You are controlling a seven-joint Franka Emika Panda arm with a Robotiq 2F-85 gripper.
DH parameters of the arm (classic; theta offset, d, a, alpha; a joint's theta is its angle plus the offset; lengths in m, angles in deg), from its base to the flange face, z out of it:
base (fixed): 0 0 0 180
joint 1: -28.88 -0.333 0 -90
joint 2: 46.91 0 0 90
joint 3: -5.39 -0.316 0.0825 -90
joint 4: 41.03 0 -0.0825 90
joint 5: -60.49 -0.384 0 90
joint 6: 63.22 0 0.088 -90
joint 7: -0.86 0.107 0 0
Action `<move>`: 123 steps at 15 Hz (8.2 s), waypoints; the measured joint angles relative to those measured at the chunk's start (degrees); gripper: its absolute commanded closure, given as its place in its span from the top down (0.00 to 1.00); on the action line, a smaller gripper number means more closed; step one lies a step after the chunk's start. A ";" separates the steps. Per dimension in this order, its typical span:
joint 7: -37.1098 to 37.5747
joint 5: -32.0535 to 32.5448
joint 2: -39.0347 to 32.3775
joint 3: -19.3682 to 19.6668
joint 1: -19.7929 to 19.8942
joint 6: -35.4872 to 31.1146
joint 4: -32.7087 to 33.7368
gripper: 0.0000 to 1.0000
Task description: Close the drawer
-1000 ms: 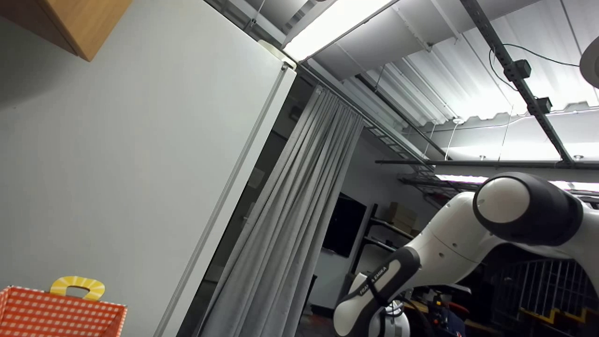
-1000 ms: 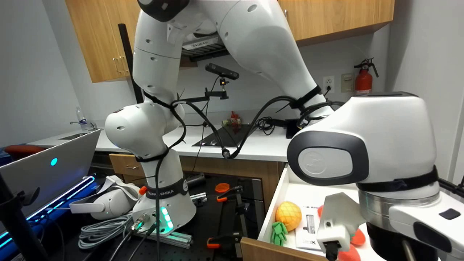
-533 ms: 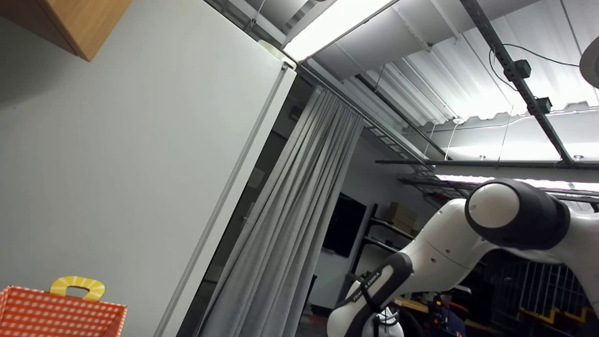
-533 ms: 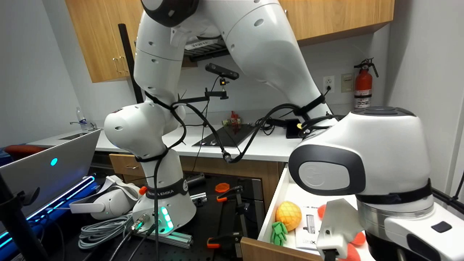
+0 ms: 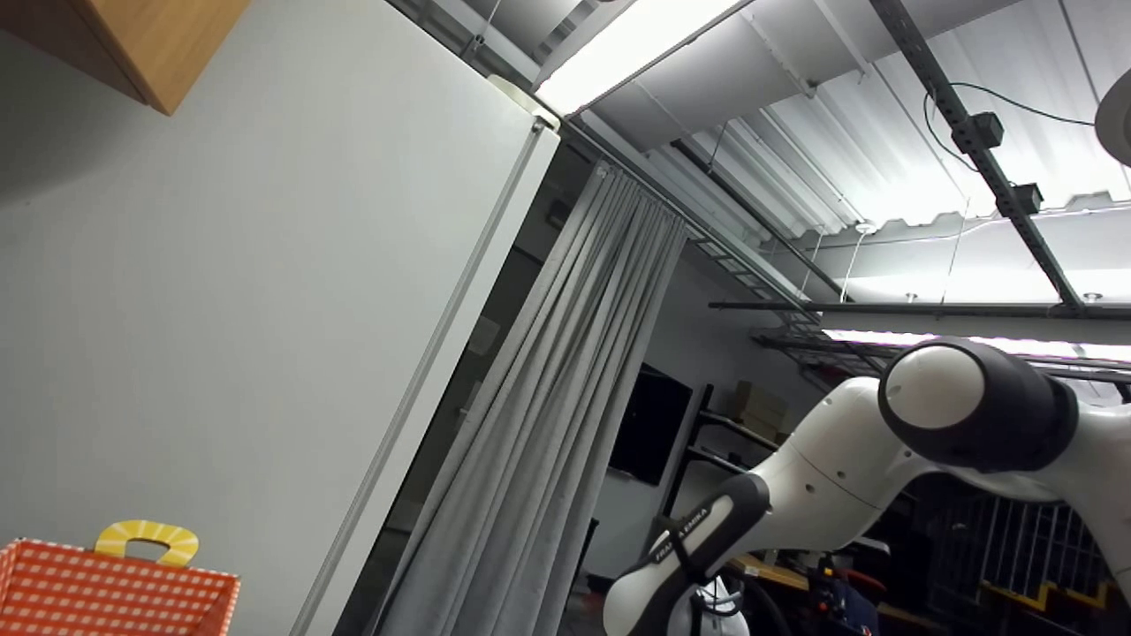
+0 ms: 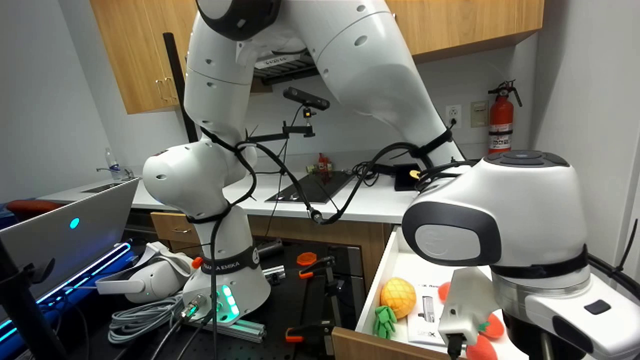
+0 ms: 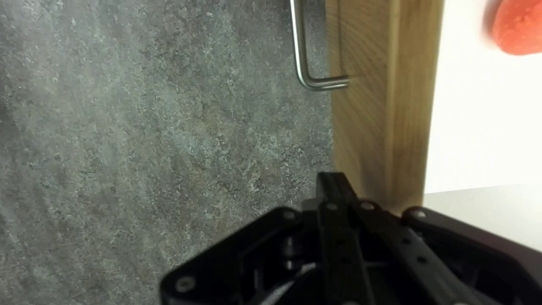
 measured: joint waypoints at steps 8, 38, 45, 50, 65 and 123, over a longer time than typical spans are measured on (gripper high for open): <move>-0.06 -1.61 0.04 -3.01 0.60 -0.51 0.04 0.00; 0.34 -6.76 0.13 -26.55 -4.82 -9.18 -5.88 0.00; 2.50 -6.76 0.06 -28.60 -8.18 -11.11 -5.87 0.00; 4.02 -6.76 0.06 -29.59 -10.92 -11.76 -5.87 0.00; 5.00 -6.76 0.05 -30.20 -12.89 -11.79 -5.61 0.00; -9.79 -8.43 6.29 -97.18 69.04 -14.79 -26.27 0.79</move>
